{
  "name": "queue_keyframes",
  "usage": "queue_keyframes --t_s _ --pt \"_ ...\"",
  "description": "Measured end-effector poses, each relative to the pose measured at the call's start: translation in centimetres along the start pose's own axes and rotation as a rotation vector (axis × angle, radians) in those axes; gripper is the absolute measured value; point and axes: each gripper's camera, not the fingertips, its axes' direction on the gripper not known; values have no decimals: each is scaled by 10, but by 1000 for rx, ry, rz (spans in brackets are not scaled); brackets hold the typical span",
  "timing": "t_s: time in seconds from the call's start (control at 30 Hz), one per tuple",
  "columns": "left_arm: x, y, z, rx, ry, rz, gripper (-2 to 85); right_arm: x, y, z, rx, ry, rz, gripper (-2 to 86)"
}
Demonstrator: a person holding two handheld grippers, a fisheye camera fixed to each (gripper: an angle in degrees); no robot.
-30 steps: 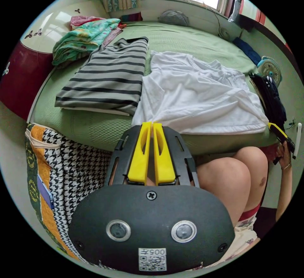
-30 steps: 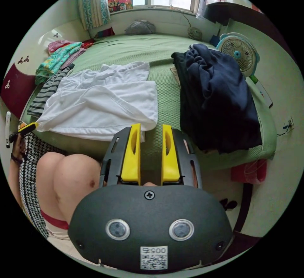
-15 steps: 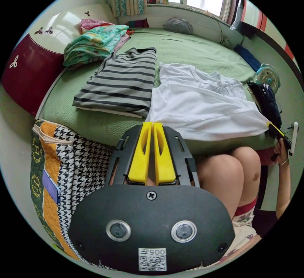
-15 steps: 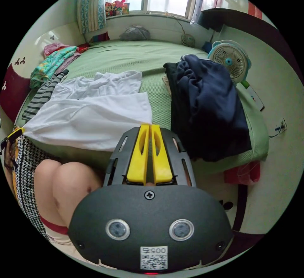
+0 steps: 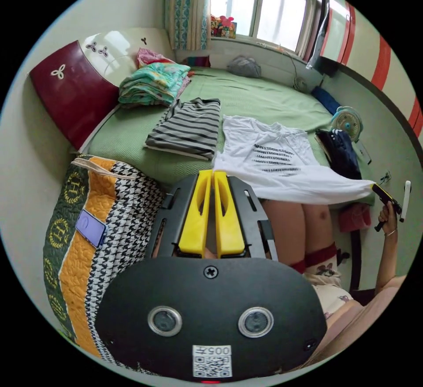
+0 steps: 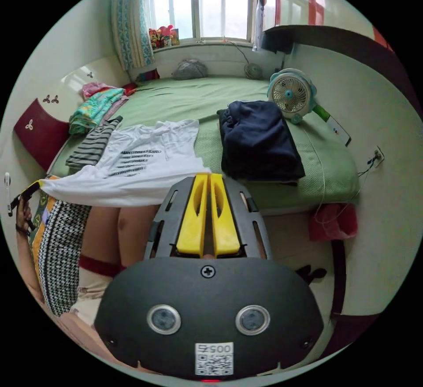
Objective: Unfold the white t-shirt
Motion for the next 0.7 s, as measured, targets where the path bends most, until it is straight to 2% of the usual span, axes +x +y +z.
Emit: queue_keyframes --t_s 0.13,0.37,0.53,0.6,0.7 --pt "-11 23 -44 60 43 -46 2 3 17 -36 4 -40 7 -16" --pt "-15 62 -78 60 29 -52 7 -6 57 -74 -19 -9 -4 -15" --pt "-30 84 -64 -70 -6 -73 30 -16 89 -60 -174 -89 -20 -9" --pt "-38 88 -60 -117 -34 -81 36 -26 106 -46 -261 -113 -139 9" --pt "-50 85 -59 -126 -177 -129 8 -30 117 -32 -382 -99 -253 58"
